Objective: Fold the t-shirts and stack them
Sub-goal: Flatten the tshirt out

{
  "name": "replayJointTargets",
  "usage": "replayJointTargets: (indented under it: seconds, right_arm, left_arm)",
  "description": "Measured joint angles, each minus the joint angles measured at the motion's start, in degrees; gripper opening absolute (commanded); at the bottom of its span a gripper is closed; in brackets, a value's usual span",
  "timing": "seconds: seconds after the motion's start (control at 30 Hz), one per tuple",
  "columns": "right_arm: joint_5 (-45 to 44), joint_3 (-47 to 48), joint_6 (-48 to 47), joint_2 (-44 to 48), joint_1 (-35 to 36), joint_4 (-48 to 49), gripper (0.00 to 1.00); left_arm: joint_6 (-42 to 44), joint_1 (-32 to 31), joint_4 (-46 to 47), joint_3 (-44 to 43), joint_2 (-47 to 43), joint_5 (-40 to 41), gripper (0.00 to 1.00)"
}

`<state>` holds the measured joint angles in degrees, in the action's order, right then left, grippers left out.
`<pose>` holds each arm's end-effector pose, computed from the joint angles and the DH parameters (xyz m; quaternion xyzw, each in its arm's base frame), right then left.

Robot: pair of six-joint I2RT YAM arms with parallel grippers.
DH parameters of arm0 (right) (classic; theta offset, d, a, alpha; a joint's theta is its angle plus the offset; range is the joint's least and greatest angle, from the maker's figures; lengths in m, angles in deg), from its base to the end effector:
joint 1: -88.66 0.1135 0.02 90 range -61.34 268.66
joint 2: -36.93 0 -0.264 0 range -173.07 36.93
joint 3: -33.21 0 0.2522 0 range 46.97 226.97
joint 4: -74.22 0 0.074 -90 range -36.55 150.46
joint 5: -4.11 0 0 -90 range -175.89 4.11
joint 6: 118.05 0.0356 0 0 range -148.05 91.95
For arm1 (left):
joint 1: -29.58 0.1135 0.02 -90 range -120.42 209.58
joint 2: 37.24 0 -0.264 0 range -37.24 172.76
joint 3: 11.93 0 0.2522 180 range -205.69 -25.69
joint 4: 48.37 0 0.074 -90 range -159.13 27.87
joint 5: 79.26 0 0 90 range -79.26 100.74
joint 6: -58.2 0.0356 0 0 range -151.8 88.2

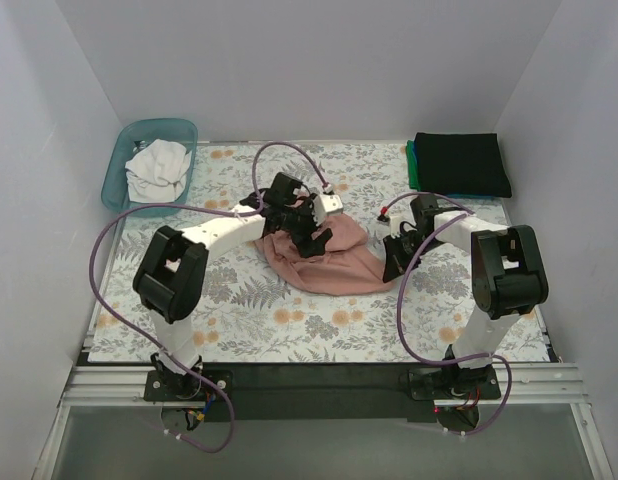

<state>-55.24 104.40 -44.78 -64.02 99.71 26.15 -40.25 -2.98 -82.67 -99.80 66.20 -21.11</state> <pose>0.3019 0.0774 0.1452 -0.2574 0.9242 0.2574 0.1151 0.3198 -0.2265 0.2229 0.2807 0.8637 -0.3570 0.2187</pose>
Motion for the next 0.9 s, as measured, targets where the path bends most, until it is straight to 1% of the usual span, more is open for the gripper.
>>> replayJointTargets:
  seconds: [0.03,0.1,0.13,0.17,0.2,0.27,0.3,0.4,0.5,0.6,0.7,0.8,0.9]
  right_arm:
    - [0.11,-0.04,0.00,0.00,-0.31,-0.09,0.01]
    - [0.39,-0.17,-0.02,0.00,-0.90,-0.24,0.01]
    - [0.46,-0.20,-0.04,0.00,-1.20,-0.33,0.01]
    - [0.50,-0.22,-0.11,0.00,-1.44,-0.35,0.01]
    - [0.57,-0.22,-0.17,0.00,-1.77,-0.42,0.01]
    - [0.57,-0.22,-0.39,0.00,-2.45,-0.59,0.01]
    - [0.57,-0.22,-0.55,0.00,-2.80,-0.72,0.01]
    - [0.46,-0.22,-1.16,0.04,-3.80,-1.14,0.01]
    - [-0.33,-0.22,-1.68,0.35,-5.01,-1.81,0.01]
    - [-2.29,-0.22,-3.06,1.18,-6.64,-2.71,0.01]
    - [-4.55,-0.22,-4.74,2.43,-8.44,-4.04,0.01]
    - [-7.08,-0.22,-7.15,4.70,-9.46,-5.88,0.01]
    - [-9.40,-0.22,-9.55,7.43,-9.79,-8.04,0.01]
  left_arm:
    - [1.25,-0.66,0.04,-0.24,1.68,0.83,0.73]
    - [3.26,-1.60,0.31,-0.61,4.66,2.58,0.67]
    - [4.48,-2.14,0.61,-0.90,6.23,3.52,0.59]
    - [5.16,-2.40,0.76,-1.09,7.13,4.22,0.40]
    - [5.90,-2.56,0.94,-1.31,7.96,5.07,0.30]
    - [7.80,-2.58,1.31,-1.40,8.79,6.99,0.17]
    - [8.48,-2.47,1.29,-1.38,8.74,7.89,0.01]
    - [9.14,-1.99,1.88,-1.01,6.62,9.81,0.00]
    - [8.24,-0.20,2.10,0.72,2.01,10.16,0.00]
    - [7.13,4.20,0.79,2.49,-6.16,10.14,0.00]
    - [6.75,11.06,-2.36,3.80,-15.50,9.40,0.00]
    - [8.59,17.18,-7.32,7.37,-25.11,8.90,0.00]
    - [11.74,18.75,-16.52,13.77,-36.48,7.61,0.00]
